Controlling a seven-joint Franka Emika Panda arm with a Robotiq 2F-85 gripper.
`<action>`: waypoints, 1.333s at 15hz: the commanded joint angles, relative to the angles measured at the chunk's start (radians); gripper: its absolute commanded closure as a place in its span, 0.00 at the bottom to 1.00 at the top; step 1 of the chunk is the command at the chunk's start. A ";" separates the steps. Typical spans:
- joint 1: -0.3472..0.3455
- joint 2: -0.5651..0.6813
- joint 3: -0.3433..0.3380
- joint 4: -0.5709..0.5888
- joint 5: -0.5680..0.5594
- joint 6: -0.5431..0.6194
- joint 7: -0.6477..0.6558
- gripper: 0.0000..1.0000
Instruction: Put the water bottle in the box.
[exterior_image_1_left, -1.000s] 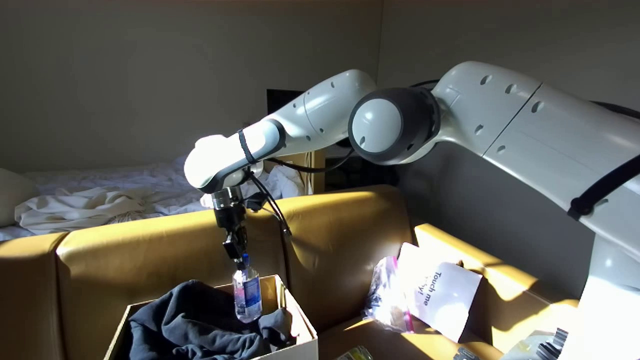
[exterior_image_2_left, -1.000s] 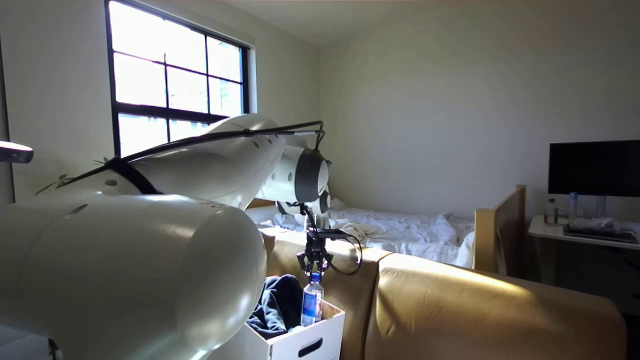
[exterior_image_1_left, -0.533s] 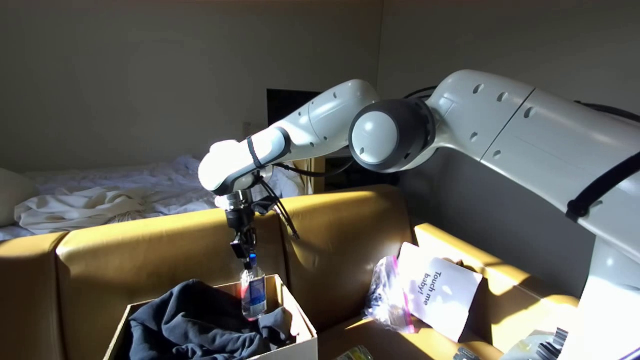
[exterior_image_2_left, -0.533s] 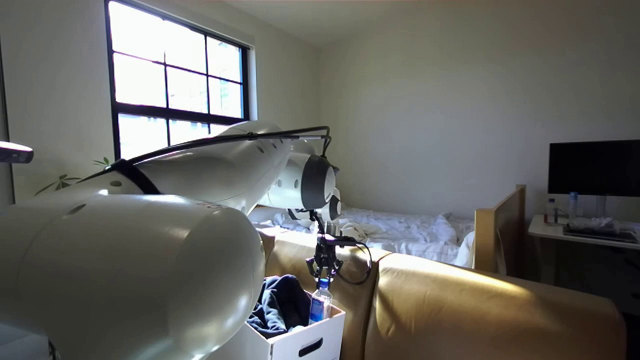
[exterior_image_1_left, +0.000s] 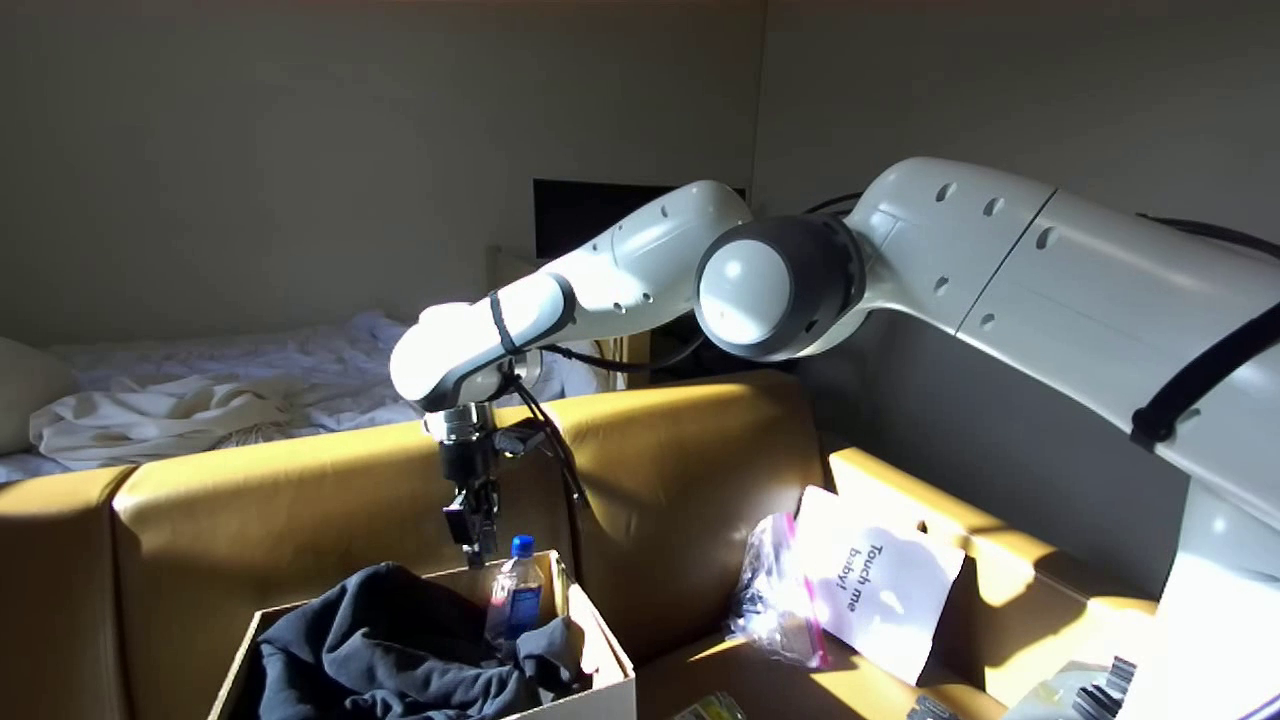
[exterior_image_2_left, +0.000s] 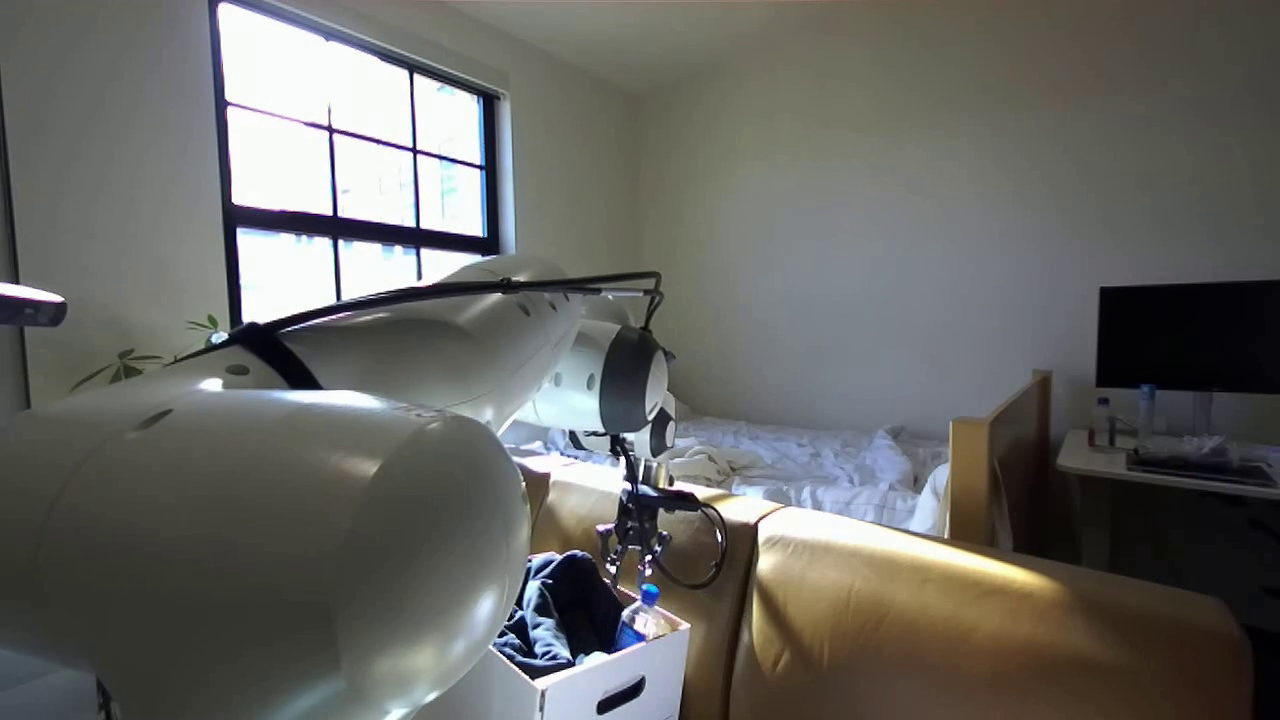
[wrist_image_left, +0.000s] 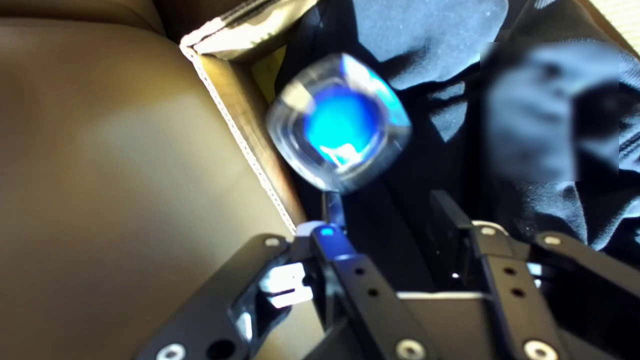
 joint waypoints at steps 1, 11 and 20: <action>0.016 -0.019 -0.003 0.005 -0.007 0.014 0.010 0.21; 0.013 -0.140 -0.078 0.038 -0.014 -0.076 0.070 0.00; -0.050 -0.479 -0.165 -0.158 0.005 -0.111 0.414 0.00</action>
